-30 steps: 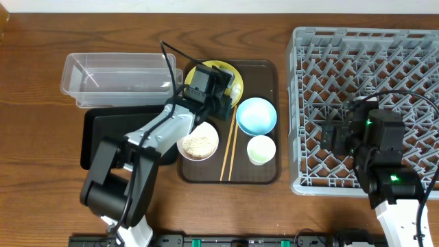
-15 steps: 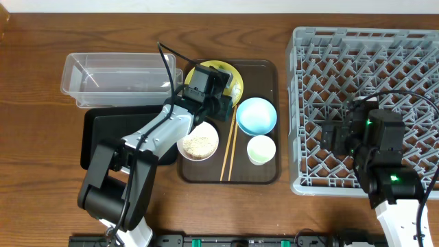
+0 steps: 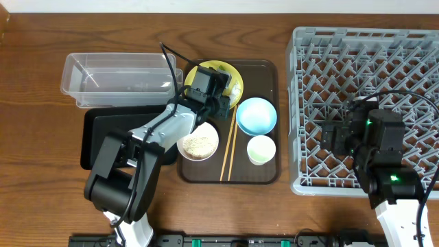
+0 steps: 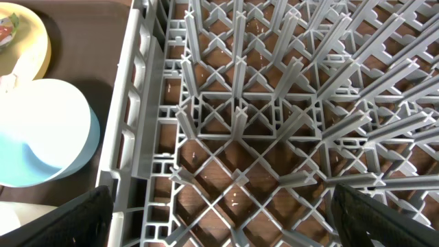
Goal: Sort waste into correct bins and load items into the dishwasher rack
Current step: 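Grasp the white tissue on the yellow plate with left gripper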
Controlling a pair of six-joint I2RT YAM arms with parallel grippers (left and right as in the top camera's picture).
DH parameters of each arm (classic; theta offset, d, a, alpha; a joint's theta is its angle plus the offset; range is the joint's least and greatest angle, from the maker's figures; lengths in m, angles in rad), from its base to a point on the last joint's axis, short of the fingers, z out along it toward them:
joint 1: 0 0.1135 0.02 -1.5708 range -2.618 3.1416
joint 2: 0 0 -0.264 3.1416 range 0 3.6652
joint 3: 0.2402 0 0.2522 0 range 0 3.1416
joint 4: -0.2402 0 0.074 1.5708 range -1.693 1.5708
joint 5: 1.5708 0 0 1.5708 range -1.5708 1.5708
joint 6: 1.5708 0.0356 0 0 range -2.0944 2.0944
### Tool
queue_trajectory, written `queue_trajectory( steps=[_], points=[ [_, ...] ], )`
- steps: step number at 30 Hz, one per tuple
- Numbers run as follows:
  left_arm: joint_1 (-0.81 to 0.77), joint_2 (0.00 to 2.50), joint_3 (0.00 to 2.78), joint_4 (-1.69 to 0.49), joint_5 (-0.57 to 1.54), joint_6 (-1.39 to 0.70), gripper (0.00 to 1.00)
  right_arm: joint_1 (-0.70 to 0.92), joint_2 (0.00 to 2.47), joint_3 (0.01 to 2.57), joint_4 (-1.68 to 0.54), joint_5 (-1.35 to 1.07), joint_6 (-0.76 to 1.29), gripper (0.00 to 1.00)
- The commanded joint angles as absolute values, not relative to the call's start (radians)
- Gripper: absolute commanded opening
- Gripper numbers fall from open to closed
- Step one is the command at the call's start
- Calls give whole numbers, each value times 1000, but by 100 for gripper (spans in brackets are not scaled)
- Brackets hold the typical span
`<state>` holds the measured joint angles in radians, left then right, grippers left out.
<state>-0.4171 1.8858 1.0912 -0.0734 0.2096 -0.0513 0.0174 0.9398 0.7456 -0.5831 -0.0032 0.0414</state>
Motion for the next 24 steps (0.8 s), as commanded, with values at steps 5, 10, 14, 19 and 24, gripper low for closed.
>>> queue_trajectory(
  steps=[5, 10, 14, 19, 24],
  points=[
    [-435, 1897, 1089, -81, 194, -47, 35, 31, 935, 767, -584, -5, 44, 99],
    [-448, 1903, 1087, -81, 193, -46, 35, 31, 935, 767, -585, -5, 44, 99],
    [-448, 1925, 1087, -81, 190, -46, 35, 31, 935, 767, -588, -5, 45, 99],
    [-448, 1932, 1087, -78, 190, -46, 35, 31, 935, 767, -588, -5, 45, 99],
    [-448, 1932, 1088, -73, 191, -47, 32, 31, 935, 767, -590, -5, 45, 99]
  ],
)
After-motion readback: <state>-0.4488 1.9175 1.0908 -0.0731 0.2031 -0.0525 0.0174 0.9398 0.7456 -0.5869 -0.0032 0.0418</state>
